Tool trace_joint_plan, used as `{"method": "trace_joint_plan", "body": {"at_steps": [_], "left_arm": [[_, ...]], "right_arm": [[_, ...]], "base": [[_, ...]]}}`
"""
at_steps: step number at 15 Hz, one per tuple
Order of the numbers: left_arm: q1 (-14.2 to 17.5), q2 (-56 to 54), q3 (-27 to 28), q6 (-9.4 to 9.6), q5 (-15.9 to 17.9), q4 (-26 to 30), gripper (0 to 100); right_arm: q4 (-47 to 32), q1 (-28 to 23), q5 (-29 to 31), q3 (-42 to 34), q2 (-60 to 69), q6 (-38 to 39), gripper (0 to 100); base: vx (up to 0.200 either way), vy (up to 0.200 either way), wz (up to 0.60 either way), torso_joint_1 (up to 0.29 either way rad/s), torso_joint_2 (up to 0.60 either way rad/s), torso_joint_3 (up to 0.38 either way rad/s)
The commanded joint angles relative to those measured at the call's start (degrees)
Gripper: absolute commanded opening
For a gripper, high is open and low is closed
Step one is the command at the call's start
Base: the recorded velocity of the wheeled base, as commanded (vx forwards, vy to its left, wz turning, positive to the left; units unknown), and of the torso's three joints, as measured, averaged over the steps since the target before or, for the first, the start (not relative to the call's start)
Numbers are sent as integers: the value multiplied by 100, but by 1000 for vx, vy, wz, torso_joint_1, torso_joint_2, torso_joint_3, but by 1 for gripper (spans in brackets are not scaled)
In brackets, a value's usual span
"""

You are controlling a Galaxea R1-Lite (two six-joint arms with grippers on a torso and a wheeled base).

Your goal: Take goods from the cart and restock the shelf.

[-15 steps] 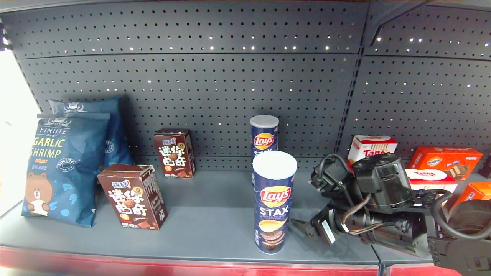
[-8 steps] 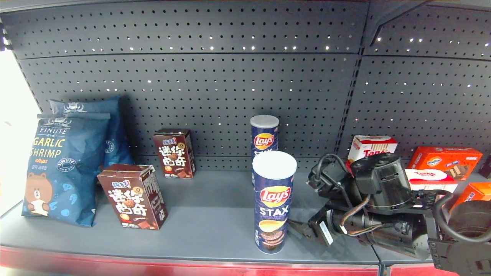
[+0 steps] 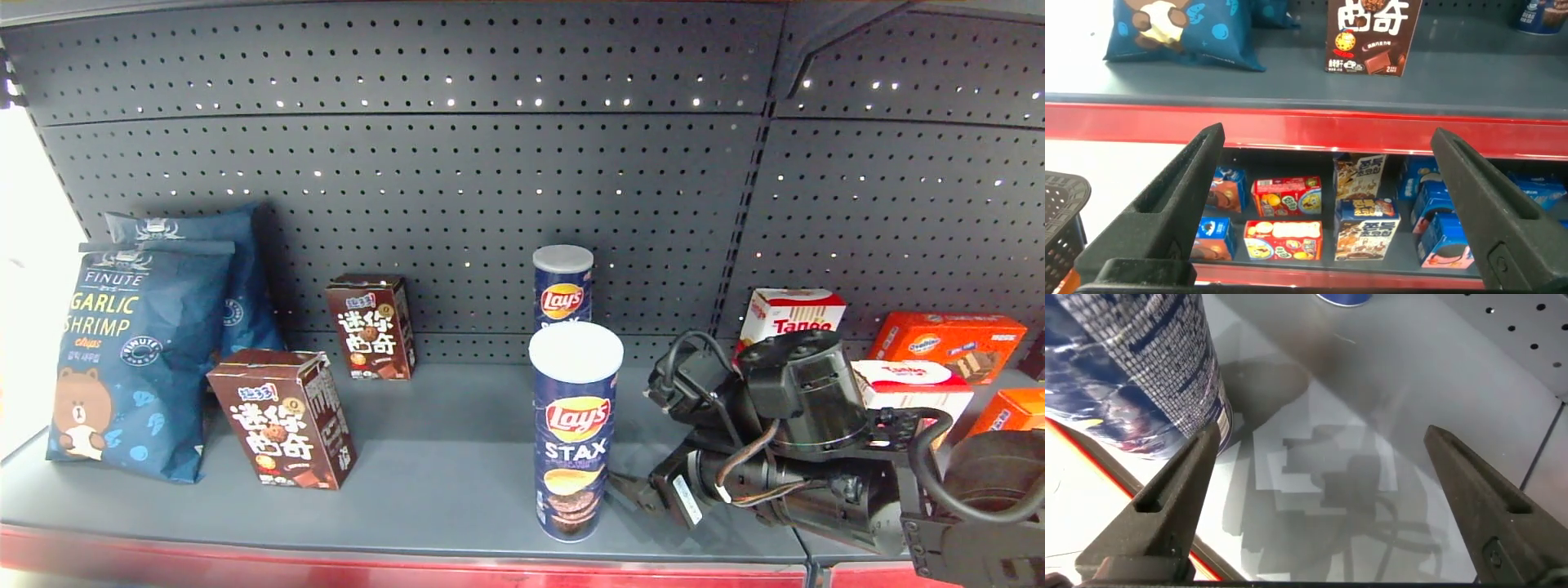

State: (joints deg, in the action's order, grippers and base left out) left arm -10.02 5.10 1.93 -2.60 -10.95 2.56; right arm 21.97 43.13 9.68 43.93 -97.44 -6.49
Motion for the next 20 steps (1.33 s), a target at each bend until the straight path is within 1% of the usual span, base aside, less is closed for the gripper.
{"method": "trace_joint_plan", "body": {"at_steps": [1,2,7,10,14,16,17,18,19,20], "left_arm": [[0,9,1,-4,-4,-1,100],[0,9,1,-30,-13,-1,100],[0,9,1,-39,-13,-1,100],[-9,9,1,-39,-4,-1,100],[-17,9,1,-39,-4,-1,100],[-9,9,1,-48,-4,-1,100],[-9,9,1,-48,-4,-1,100],[-17,9,1,-48,-4,-1,100],[-26,9,1,-39,-4,-1,100],[-53,9,1,-39,-4,-1,100]], "right_arm": [[1,38,-1,27,-38,-2,100],[1,46,-1,27,-38,-2,100],[1,-24,8,-17,190,42,100],[1,-376,8,-8,876,218,100],[370,-1202,-10,414,1843,218,100],[431,-1878,-19,405,2379,218,100],[431,-2344,-36,317,2757,227,100],[431,-2564,-54,212,2959,235,100],[396,-3065,-80,-342,3671,288,100],[361,-3267,-80,-869,4207,323,100]], "base": [[0,0,0,0,0,0],[0,0,0,0,0,0],[0,0,0,0,0,0],[0,0,0,0,0,0],[0,0,0,0,0,0],[0,0,0,0,0,0],[0,0,0,0,0,0],[0,0,0,0,0,0],[0,0,0,0,0,0],[0,0,0,0,0,0]]}}
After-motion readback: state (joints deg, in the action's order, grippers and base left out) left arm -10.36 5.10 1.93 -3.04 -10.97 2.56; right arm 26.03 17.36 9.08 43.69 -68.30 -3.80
